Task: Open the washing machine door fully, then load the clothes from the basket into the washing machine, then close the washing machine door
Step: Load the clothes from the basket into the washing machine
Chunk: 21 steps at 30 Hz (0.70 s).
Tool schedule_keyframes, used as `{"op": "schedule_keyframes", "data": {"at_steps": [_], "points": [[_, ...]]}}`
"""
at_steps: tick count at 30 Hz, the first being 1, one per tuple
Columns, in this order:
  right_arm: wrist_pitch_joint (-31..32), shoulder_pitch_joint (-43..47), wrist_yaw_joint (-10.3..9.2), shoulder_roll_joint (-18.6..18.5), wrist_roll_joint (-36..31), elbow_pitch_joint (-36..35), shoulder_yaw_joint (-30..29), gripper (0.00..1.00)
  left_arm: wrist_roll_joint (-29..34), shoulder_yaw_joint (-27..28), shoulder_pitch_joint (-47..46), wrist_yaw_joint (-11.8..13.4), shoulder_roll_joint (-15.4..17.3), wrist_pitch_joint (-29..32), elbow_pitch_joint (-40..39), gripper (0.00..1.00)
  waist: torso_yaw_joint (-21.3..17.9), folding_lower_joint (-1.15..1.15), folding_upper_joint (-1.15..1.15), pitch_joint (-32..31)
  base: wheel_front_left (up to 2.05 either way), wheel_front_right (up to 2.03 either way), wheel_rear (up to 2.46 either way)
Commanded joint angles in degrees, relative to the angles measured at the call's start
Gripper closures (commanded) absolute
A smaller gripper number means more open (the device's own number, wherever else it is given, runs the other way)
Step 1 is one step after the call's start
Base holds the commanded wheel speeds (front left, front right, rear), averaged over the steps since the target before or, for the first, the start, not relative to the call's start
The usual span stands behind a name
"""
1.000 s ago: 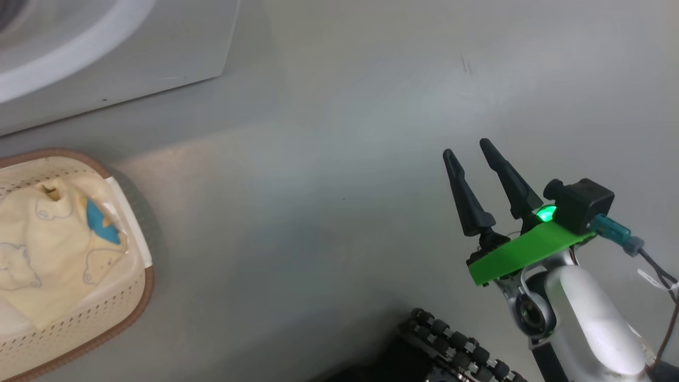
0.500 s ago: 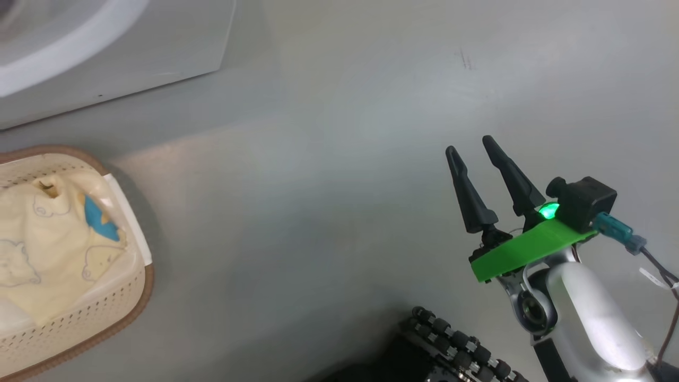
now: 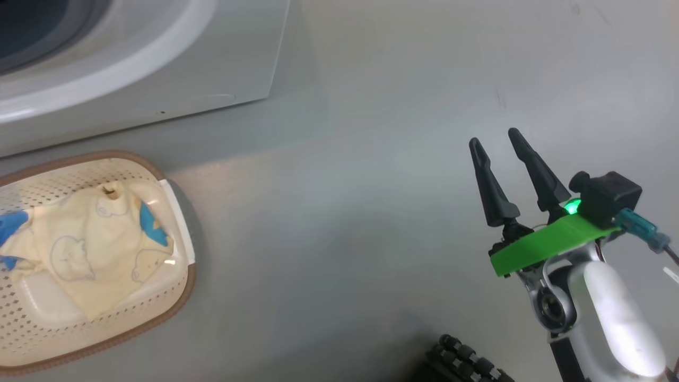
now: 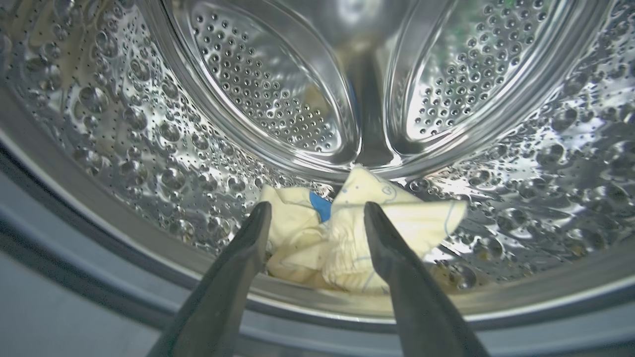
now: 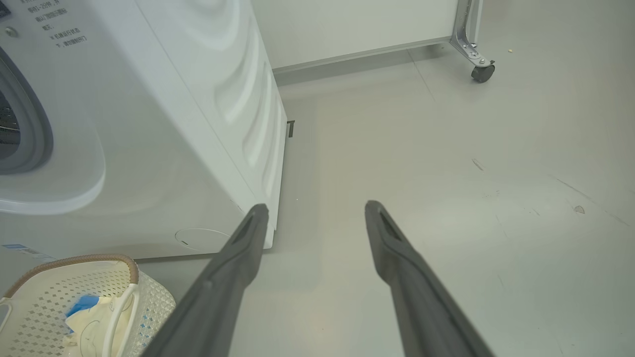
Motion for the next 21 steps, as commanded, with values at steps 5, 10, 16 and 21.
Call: {"op": "schedule_keyframes", "data": {"at_steps": [5, 10, 16, 21], "points": [[1.5, 4.0, 0.00, -1.2, -1.2, -3.4, -0.9, 0.00, -1.5, 2.1, 4.8, 1.7, -0.3, -1.9, -3.0, 0.00, 3.1, 0.00, 0.00, -5.0, 0.00, 0.00, 0.00], [3.0, 6.4, 0.00, -1.1, -1.9, -5.2, -2.8, 0.00, -2.2, 3.4, 11.6, 3.2, -2.8, -2.4, -8.1, 0.00, 5.2, 0.00, 0.00, -8.7, 0.00, 0.00, 0.00], [4.7, 8.6, 0.00, -1.1, -3.2, -7.9, -4.0, 0.00, -0.2, 5.4, 23.8, 5.3, -5.5, -2.4, -21.8, 0.00, 8.0, 0.00, 0.00, -13.0, 0.00, 0.00, 0.00], [6.3, 10.0, 0.00, -1.5, -4.6, -9.8, -4.7, 0.00, 2.0, 5.4, 34.2, 7.0, -7.1, -2.4, -31.3, 0.00, 10.0, 0.00, 0.00, -16.2, 0.00, 0.00, 0.00]]}}
